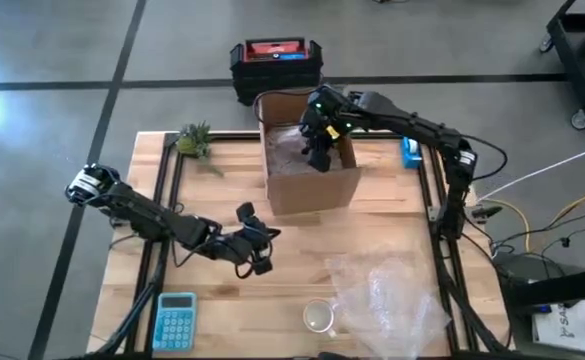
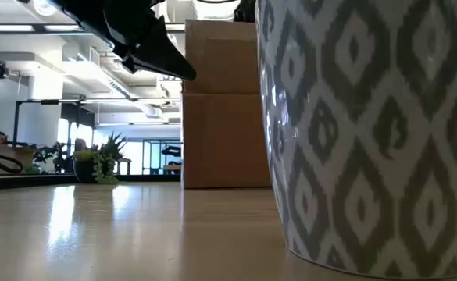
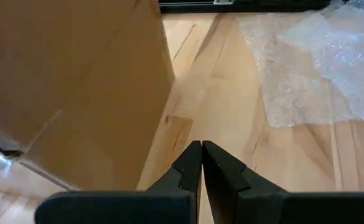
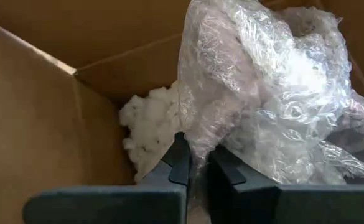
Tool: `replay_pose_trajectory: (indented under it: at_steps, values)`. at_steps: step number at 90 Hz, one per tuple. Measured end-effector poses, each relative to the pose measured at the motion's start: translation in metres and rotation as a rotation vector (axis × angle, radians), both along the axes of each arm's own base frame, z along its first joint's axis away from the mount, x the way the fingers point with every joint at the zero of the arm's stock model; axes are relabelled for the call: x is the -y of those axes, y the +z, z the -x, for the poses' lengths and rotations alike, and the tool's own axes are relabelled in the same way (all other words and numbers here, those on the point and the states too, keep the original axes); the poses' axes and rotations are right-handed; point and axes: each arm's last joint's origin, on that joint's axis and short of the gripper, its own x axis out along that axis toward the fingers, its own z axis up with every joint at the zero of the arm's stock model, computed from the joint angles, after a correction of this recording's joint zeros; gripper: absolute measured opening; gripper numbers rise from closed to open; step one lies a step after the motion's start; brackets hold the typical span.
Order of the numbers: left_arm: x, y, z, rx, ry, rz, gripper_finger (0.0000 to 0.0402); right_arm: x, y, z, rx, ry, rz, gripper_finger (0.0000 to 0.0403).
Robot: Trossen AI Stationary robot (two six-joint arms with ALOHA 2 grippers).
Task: Wrap mug
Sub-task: Put the wrapped purple mug into the cardboard box
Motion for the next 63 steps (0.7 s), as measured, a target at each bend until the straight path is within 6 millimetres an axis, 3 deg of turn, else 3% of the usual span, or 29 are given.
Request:
replay_pose_trajectory:
  at_steps: [21,29,47,63]
  values:
    - [0.0,0.0,0.0,-0.002,-0.002,0.0,0.0,0.003,0.035,0.006,0.1,-0.068,0.037,0.0003]
    - [0.0,0.0,0.0,-0.003,-0.002,0.001,0.0,0.004,0.039,0.008,0.114,-0.071,0.032,0.0003]
    - [0.0,0.0,0.0,-0.003,-0.002,0.001,0.0,0.01,0.028,0.005,0.063,-0.125,0.06,0.0003]
    - [0.0,0.0,0.0,0.002,0.003,0.01,0.0,0.021,-0.01,-0.009,-0.054,-0.144,0.039,0.0003]
